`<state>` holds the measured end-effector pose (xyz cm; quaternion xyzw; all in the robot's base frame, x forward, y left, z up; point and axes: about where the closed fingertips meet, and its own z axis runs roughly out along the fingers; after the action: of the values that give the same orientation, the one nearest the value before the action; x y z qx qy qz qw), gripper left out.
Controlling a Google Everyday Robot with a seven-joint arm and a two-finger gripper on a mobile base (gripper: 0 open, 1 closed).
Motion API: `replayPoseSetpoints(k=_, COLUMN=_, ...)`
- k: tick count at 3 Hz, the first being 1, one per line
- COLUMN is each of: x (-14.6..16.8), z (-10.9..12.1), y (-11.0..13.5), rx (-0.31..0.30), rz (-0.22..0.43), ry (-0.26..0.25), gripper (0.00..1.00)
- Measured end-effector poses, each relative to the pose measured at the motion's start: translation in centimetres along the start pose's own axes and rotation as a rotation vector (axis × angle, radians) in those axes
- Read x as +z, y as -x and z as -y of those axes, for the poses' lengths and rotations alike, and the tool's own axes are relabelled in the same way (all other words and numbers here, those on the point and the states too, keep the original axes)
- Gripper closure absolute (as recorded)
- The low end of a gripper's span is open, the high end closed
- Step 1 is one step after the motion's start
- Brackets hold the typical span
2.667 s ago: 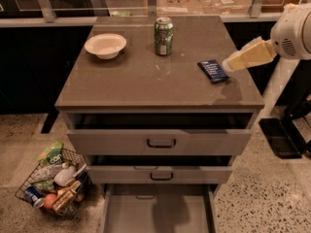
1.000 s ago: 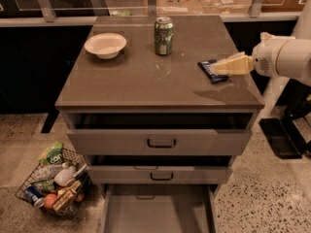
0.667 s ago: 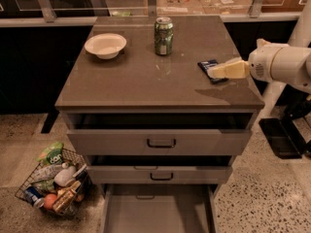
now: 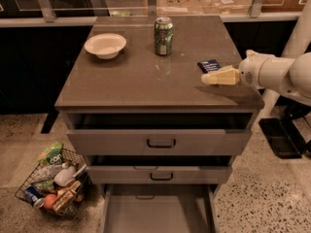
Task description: Place rxbar blueberry into bottom drawer
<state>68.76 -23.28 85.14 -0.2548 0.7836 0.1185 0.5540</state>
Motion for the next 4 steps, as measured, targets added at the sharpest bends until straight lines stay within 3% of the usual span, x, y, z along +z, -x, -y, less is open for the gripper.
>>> replayPoseSetpoints(k=1, x=2.1, z=-0.6, y=-1.5, rx=0.047, rz=-0.033, ry=0.022, gripper=0.0)
replayPoseSetpoints(k=3, x=4.0, z=-2.1, y=-2.4, rx=0.084, rz=-0.072, ry=0.026, gripper=0.0)
replayPoseSetpoints(k=4, x=4.4, z=-2.5, y=-2.8, rx=0.099, rz=-0.08, ry=0.023, gripper=0.19)
